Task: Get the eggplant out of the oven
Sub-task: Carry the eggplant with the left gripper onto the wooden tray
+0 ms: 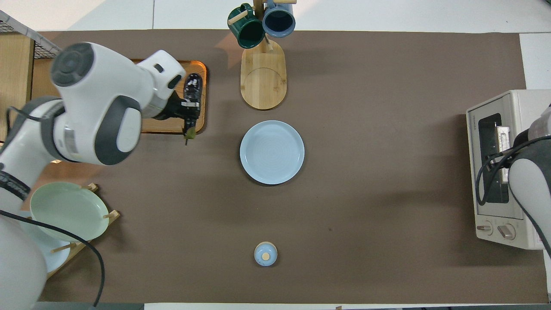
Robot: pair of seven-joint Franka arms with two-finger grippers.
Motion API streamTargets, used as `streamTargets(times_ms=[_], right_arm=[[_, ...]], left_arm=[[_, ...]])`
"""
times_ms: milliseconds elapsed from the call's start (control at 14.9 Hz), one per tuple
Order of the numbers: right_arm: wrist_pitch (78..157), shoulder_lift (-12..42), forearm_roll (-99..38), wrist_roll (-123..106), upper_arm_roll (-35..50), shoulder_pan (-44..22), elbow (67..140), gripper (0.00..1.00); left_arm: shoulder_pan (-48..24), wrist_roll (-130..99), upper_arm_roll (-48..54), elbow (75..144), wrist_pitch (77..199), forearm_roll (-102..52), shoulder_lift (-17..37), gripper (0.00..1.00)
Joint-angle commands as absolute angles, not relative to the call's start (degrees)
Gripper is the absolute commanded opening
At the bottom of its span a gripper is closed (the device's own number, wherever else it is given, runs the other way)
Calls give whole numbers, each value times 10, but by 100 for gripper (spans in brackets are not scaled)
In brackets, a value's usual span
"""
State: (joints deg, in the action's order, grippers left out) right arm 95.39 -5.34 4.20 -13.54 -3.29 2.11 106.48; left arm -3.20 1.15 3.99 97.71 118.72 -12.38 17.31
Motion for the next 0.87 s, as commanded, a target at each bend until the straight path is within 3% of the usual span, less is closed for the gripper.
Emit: streamTargets(times_ms=[0, 335, 670, 737, 804], right_arm=[[953, -42, -11, -84, -32, 27, 1055, 100], [943, -42, -19, -60, -27, 25, 1047, 100], [925, -11, 0, -60, -24, 25, 996, 100], [915, -1, 2, -60, -24, 24, 982, 100], [898, 10, 1, -59, -25, 16, 963, 100]], left_arm=[[-15, 22, 45, 957, 1209, -110, 217, 0], [-17, 31, 44, 931, 1290, -96, 289, 0], [-21, 43, 44, 936, 1297, -80, 295, 0], [-21, 44, 44, 936, 1295, -80, 294, 24], [-21, 44, 44, 936, 1294, -80, 294, 86]])
